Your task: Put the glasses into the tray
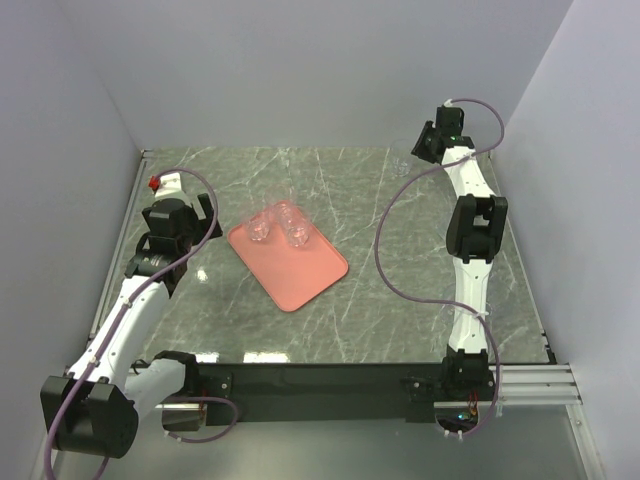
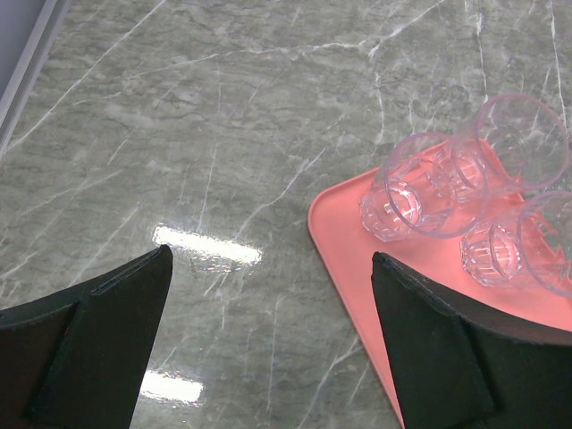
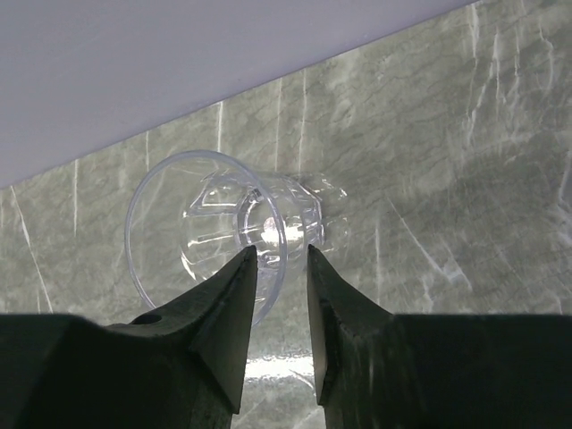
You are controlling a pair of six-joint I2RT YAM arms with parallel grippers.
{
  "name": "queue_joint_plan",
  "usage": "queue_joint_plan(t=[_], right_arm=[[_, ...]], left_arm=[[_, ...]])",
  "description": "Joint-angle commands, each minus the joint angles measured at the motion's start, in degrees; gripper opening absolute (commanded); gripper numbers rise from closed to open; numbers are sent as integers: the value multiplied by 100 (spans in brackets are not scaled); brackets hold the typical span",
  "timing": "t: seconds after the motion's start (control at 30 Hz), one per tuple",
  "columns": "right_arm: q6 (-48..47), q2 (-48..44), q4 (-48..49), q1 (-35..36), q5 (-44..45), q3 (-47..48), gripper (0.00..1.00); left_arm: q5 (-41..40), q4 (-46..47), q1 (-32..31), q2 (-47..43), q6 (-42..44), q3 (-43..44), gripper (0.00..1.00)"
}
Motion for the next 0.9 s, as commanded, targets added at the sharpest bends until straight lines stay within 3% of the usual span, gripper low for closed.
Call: queue_joint_plan(t=[0.0,0.87], right_arm=[[63,33,205,53,171,330,35],[116,147,-103,80,216,585,29]], left_arm=[[-31,139,23,-8,53,111,99],[-31,156,23,-17,62,111,98]])
